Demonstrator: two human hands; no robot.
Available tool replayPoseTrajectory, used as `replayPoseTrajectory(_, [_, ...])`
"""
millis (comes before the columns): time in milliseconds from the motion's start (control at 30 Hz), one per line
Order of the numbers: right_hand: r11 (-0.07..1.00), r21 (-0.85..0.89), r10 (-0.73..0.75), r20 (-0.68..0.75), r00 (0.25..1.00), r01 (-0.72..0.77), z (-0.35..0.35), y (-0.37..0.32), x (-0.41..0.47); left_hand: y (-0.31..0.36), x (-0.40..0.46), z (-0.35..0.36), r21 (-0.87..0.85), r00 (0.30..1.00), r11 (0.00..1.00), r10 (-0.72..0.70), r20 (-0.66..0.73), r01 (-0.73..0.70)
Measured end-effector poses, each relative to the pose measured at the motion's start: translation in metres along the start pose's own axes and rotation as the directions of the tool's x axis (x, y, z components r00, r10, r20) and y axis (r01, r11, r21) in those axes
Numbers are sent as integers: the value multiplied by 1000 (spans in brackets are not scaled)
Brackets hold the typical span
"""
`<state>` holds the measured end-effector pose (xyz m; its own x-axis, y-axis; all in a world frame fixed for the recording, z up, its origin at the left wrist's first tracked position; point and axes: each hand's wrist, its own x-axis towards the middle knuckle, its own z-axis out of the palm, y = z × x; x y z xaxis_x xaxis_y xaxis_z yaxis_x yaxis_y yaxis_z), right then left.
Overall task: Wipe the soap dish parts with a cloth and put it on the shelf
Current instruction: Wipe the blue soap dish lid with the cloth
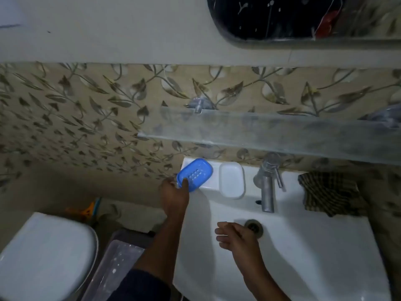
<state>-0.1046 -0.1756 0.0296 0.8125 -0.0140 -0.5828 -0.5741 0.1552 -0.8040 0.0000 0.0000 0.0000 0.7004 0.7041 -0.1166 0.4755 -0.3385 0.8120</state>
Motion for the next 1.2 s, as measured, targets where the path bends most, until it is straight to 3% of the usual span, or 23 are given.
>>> replayPoseTrajectory(400, [998,-44,-44,18,999,45,-10,-6,0,1,9,-10,-4,993,994,-109,49,109])
replayPoseTrajectory(533, [986,-144,-82,52,995,89,-2,-15,1,-15,-24,-33,-219,981,957,-188,40,193])
replayPoseTrajectory(600, [971,-201,-111,105,988,131,3,-19,-1,-11,-65,-42,-354,970,905,-197,140,235])
replayPoseTrajectory(733, [866,-398,-293,90,952,304,-8,-24,-10,-4,-149,-44,-469,861,756,-242,448,457])
replayPoseTrajectory(833, [840,-365,-409,61,910,402,-35,-33,-22,12,-170,-42,-502,821,715,-178,542,487])
replayPoseTrajectory(967, [912,-234,-314,130,941,337,-63,-44,-37,51,-173,-39,-480,570,469,-63,819,741])
replayPoseTrajectory(1100, [950,-89,-293,79,953,299,-107,-62,-37,76,-178,-21,-425,488,481,-7,873,767])
replayPoseTrajectory(1200, [939,-153,-330,-161,930,307,-148,-74,-12,87,-185,-9,-429,491,478,-6,871,767])
